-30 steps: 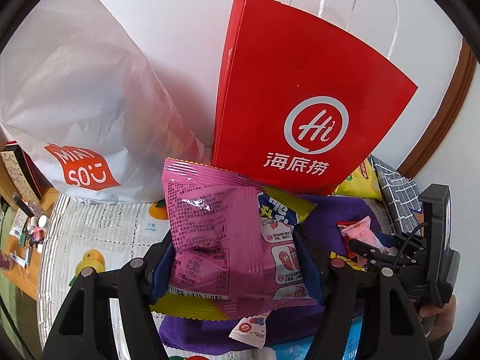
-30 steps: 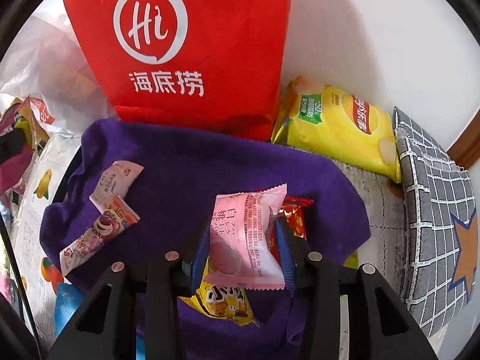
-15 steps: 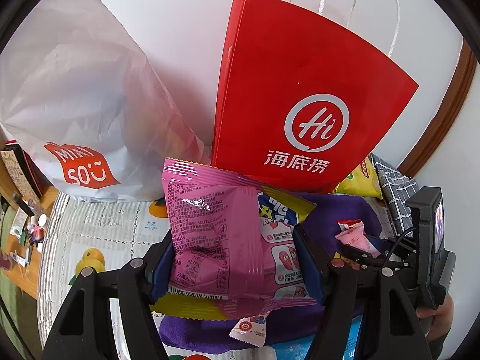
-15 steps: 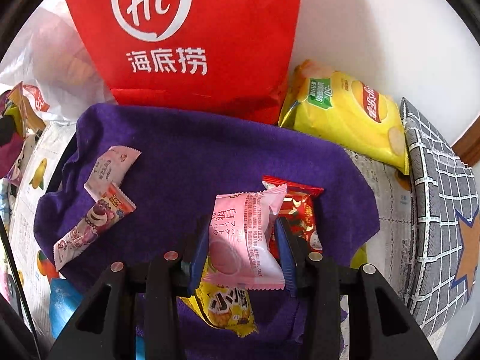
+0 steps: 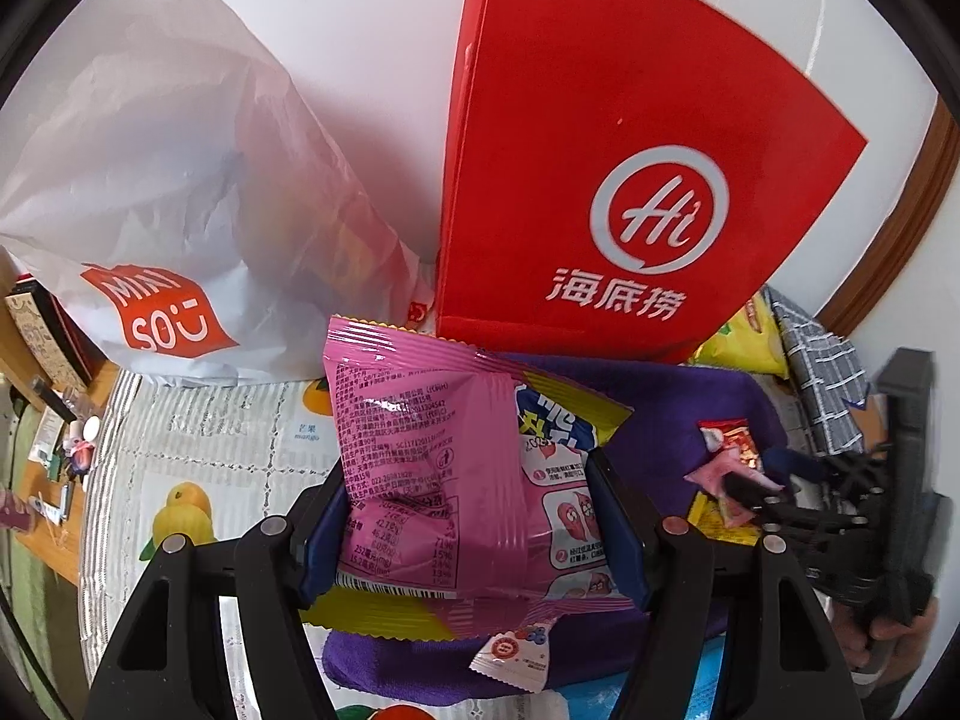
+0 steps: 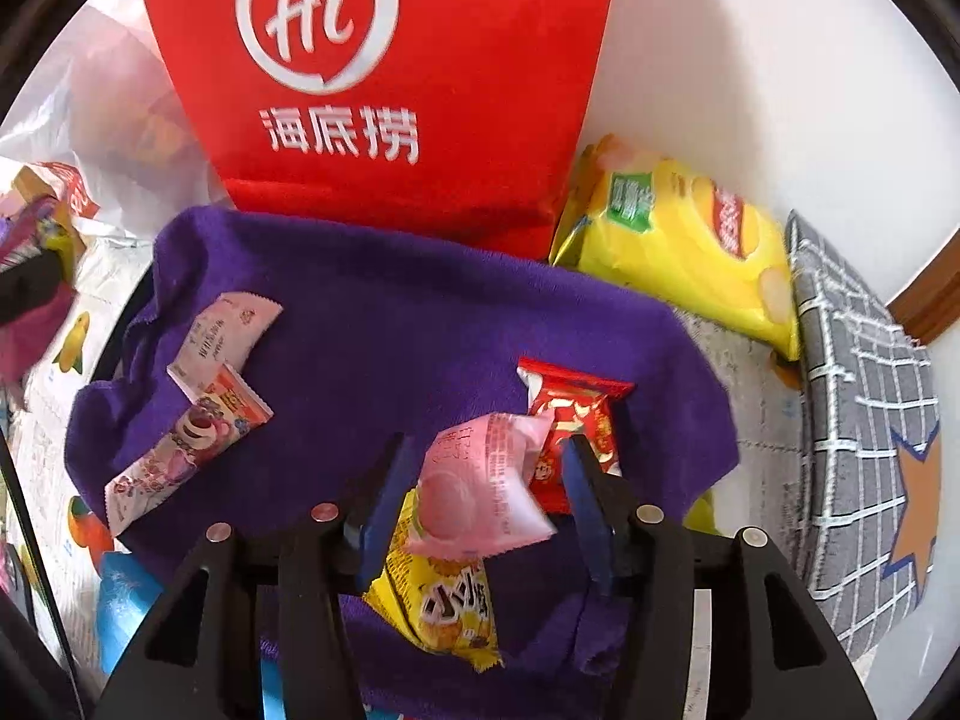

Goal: Organize snacks
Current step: 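Lower both packets onto the purple towel and open both tools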

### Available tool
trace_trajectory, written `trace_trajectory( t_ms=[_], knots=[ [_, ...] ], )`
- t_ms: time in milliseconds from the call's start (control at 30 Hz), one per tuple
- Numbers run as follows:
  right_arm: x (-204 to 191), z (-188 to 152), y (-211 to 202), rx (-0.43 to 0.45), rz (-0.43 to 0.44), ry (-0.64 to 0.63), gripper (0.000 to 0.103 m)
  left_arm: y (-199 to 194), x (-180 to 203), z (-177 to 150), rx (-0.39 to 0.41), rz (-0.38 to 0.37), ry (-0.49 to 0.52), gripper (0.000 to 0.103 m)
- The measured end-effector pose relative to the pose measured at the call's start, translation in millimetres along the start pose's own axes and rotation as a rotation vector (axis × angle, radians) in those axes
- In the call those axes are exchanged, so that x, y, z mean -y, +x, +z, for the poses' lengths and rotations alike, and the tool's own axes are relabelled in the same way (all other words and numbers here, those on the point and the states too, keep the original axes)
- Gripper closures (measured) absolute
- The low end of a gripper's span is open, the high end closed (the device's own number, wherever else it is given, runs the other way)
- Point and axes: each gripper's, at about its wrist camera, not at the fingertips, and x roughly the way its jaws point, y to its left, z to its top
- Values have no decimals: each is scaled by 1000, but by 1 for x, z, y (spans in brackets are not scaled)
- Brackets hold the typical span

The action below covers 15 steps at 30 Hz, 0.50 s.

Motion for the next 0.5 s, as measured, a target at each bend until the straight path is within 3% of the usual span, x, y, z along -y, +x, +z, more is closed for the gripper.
trace_trajectory(
  t_ms=[200, 500],
  knots=[
    [0, 2, -29, 85, -12, -3, 40, 14, 3, -3, -41, 36, 8, 34],
    [1, 1, -42, 121, -27, 6, 40, 39, 16, -10, -122, 95, 54, 34]
  ],
)
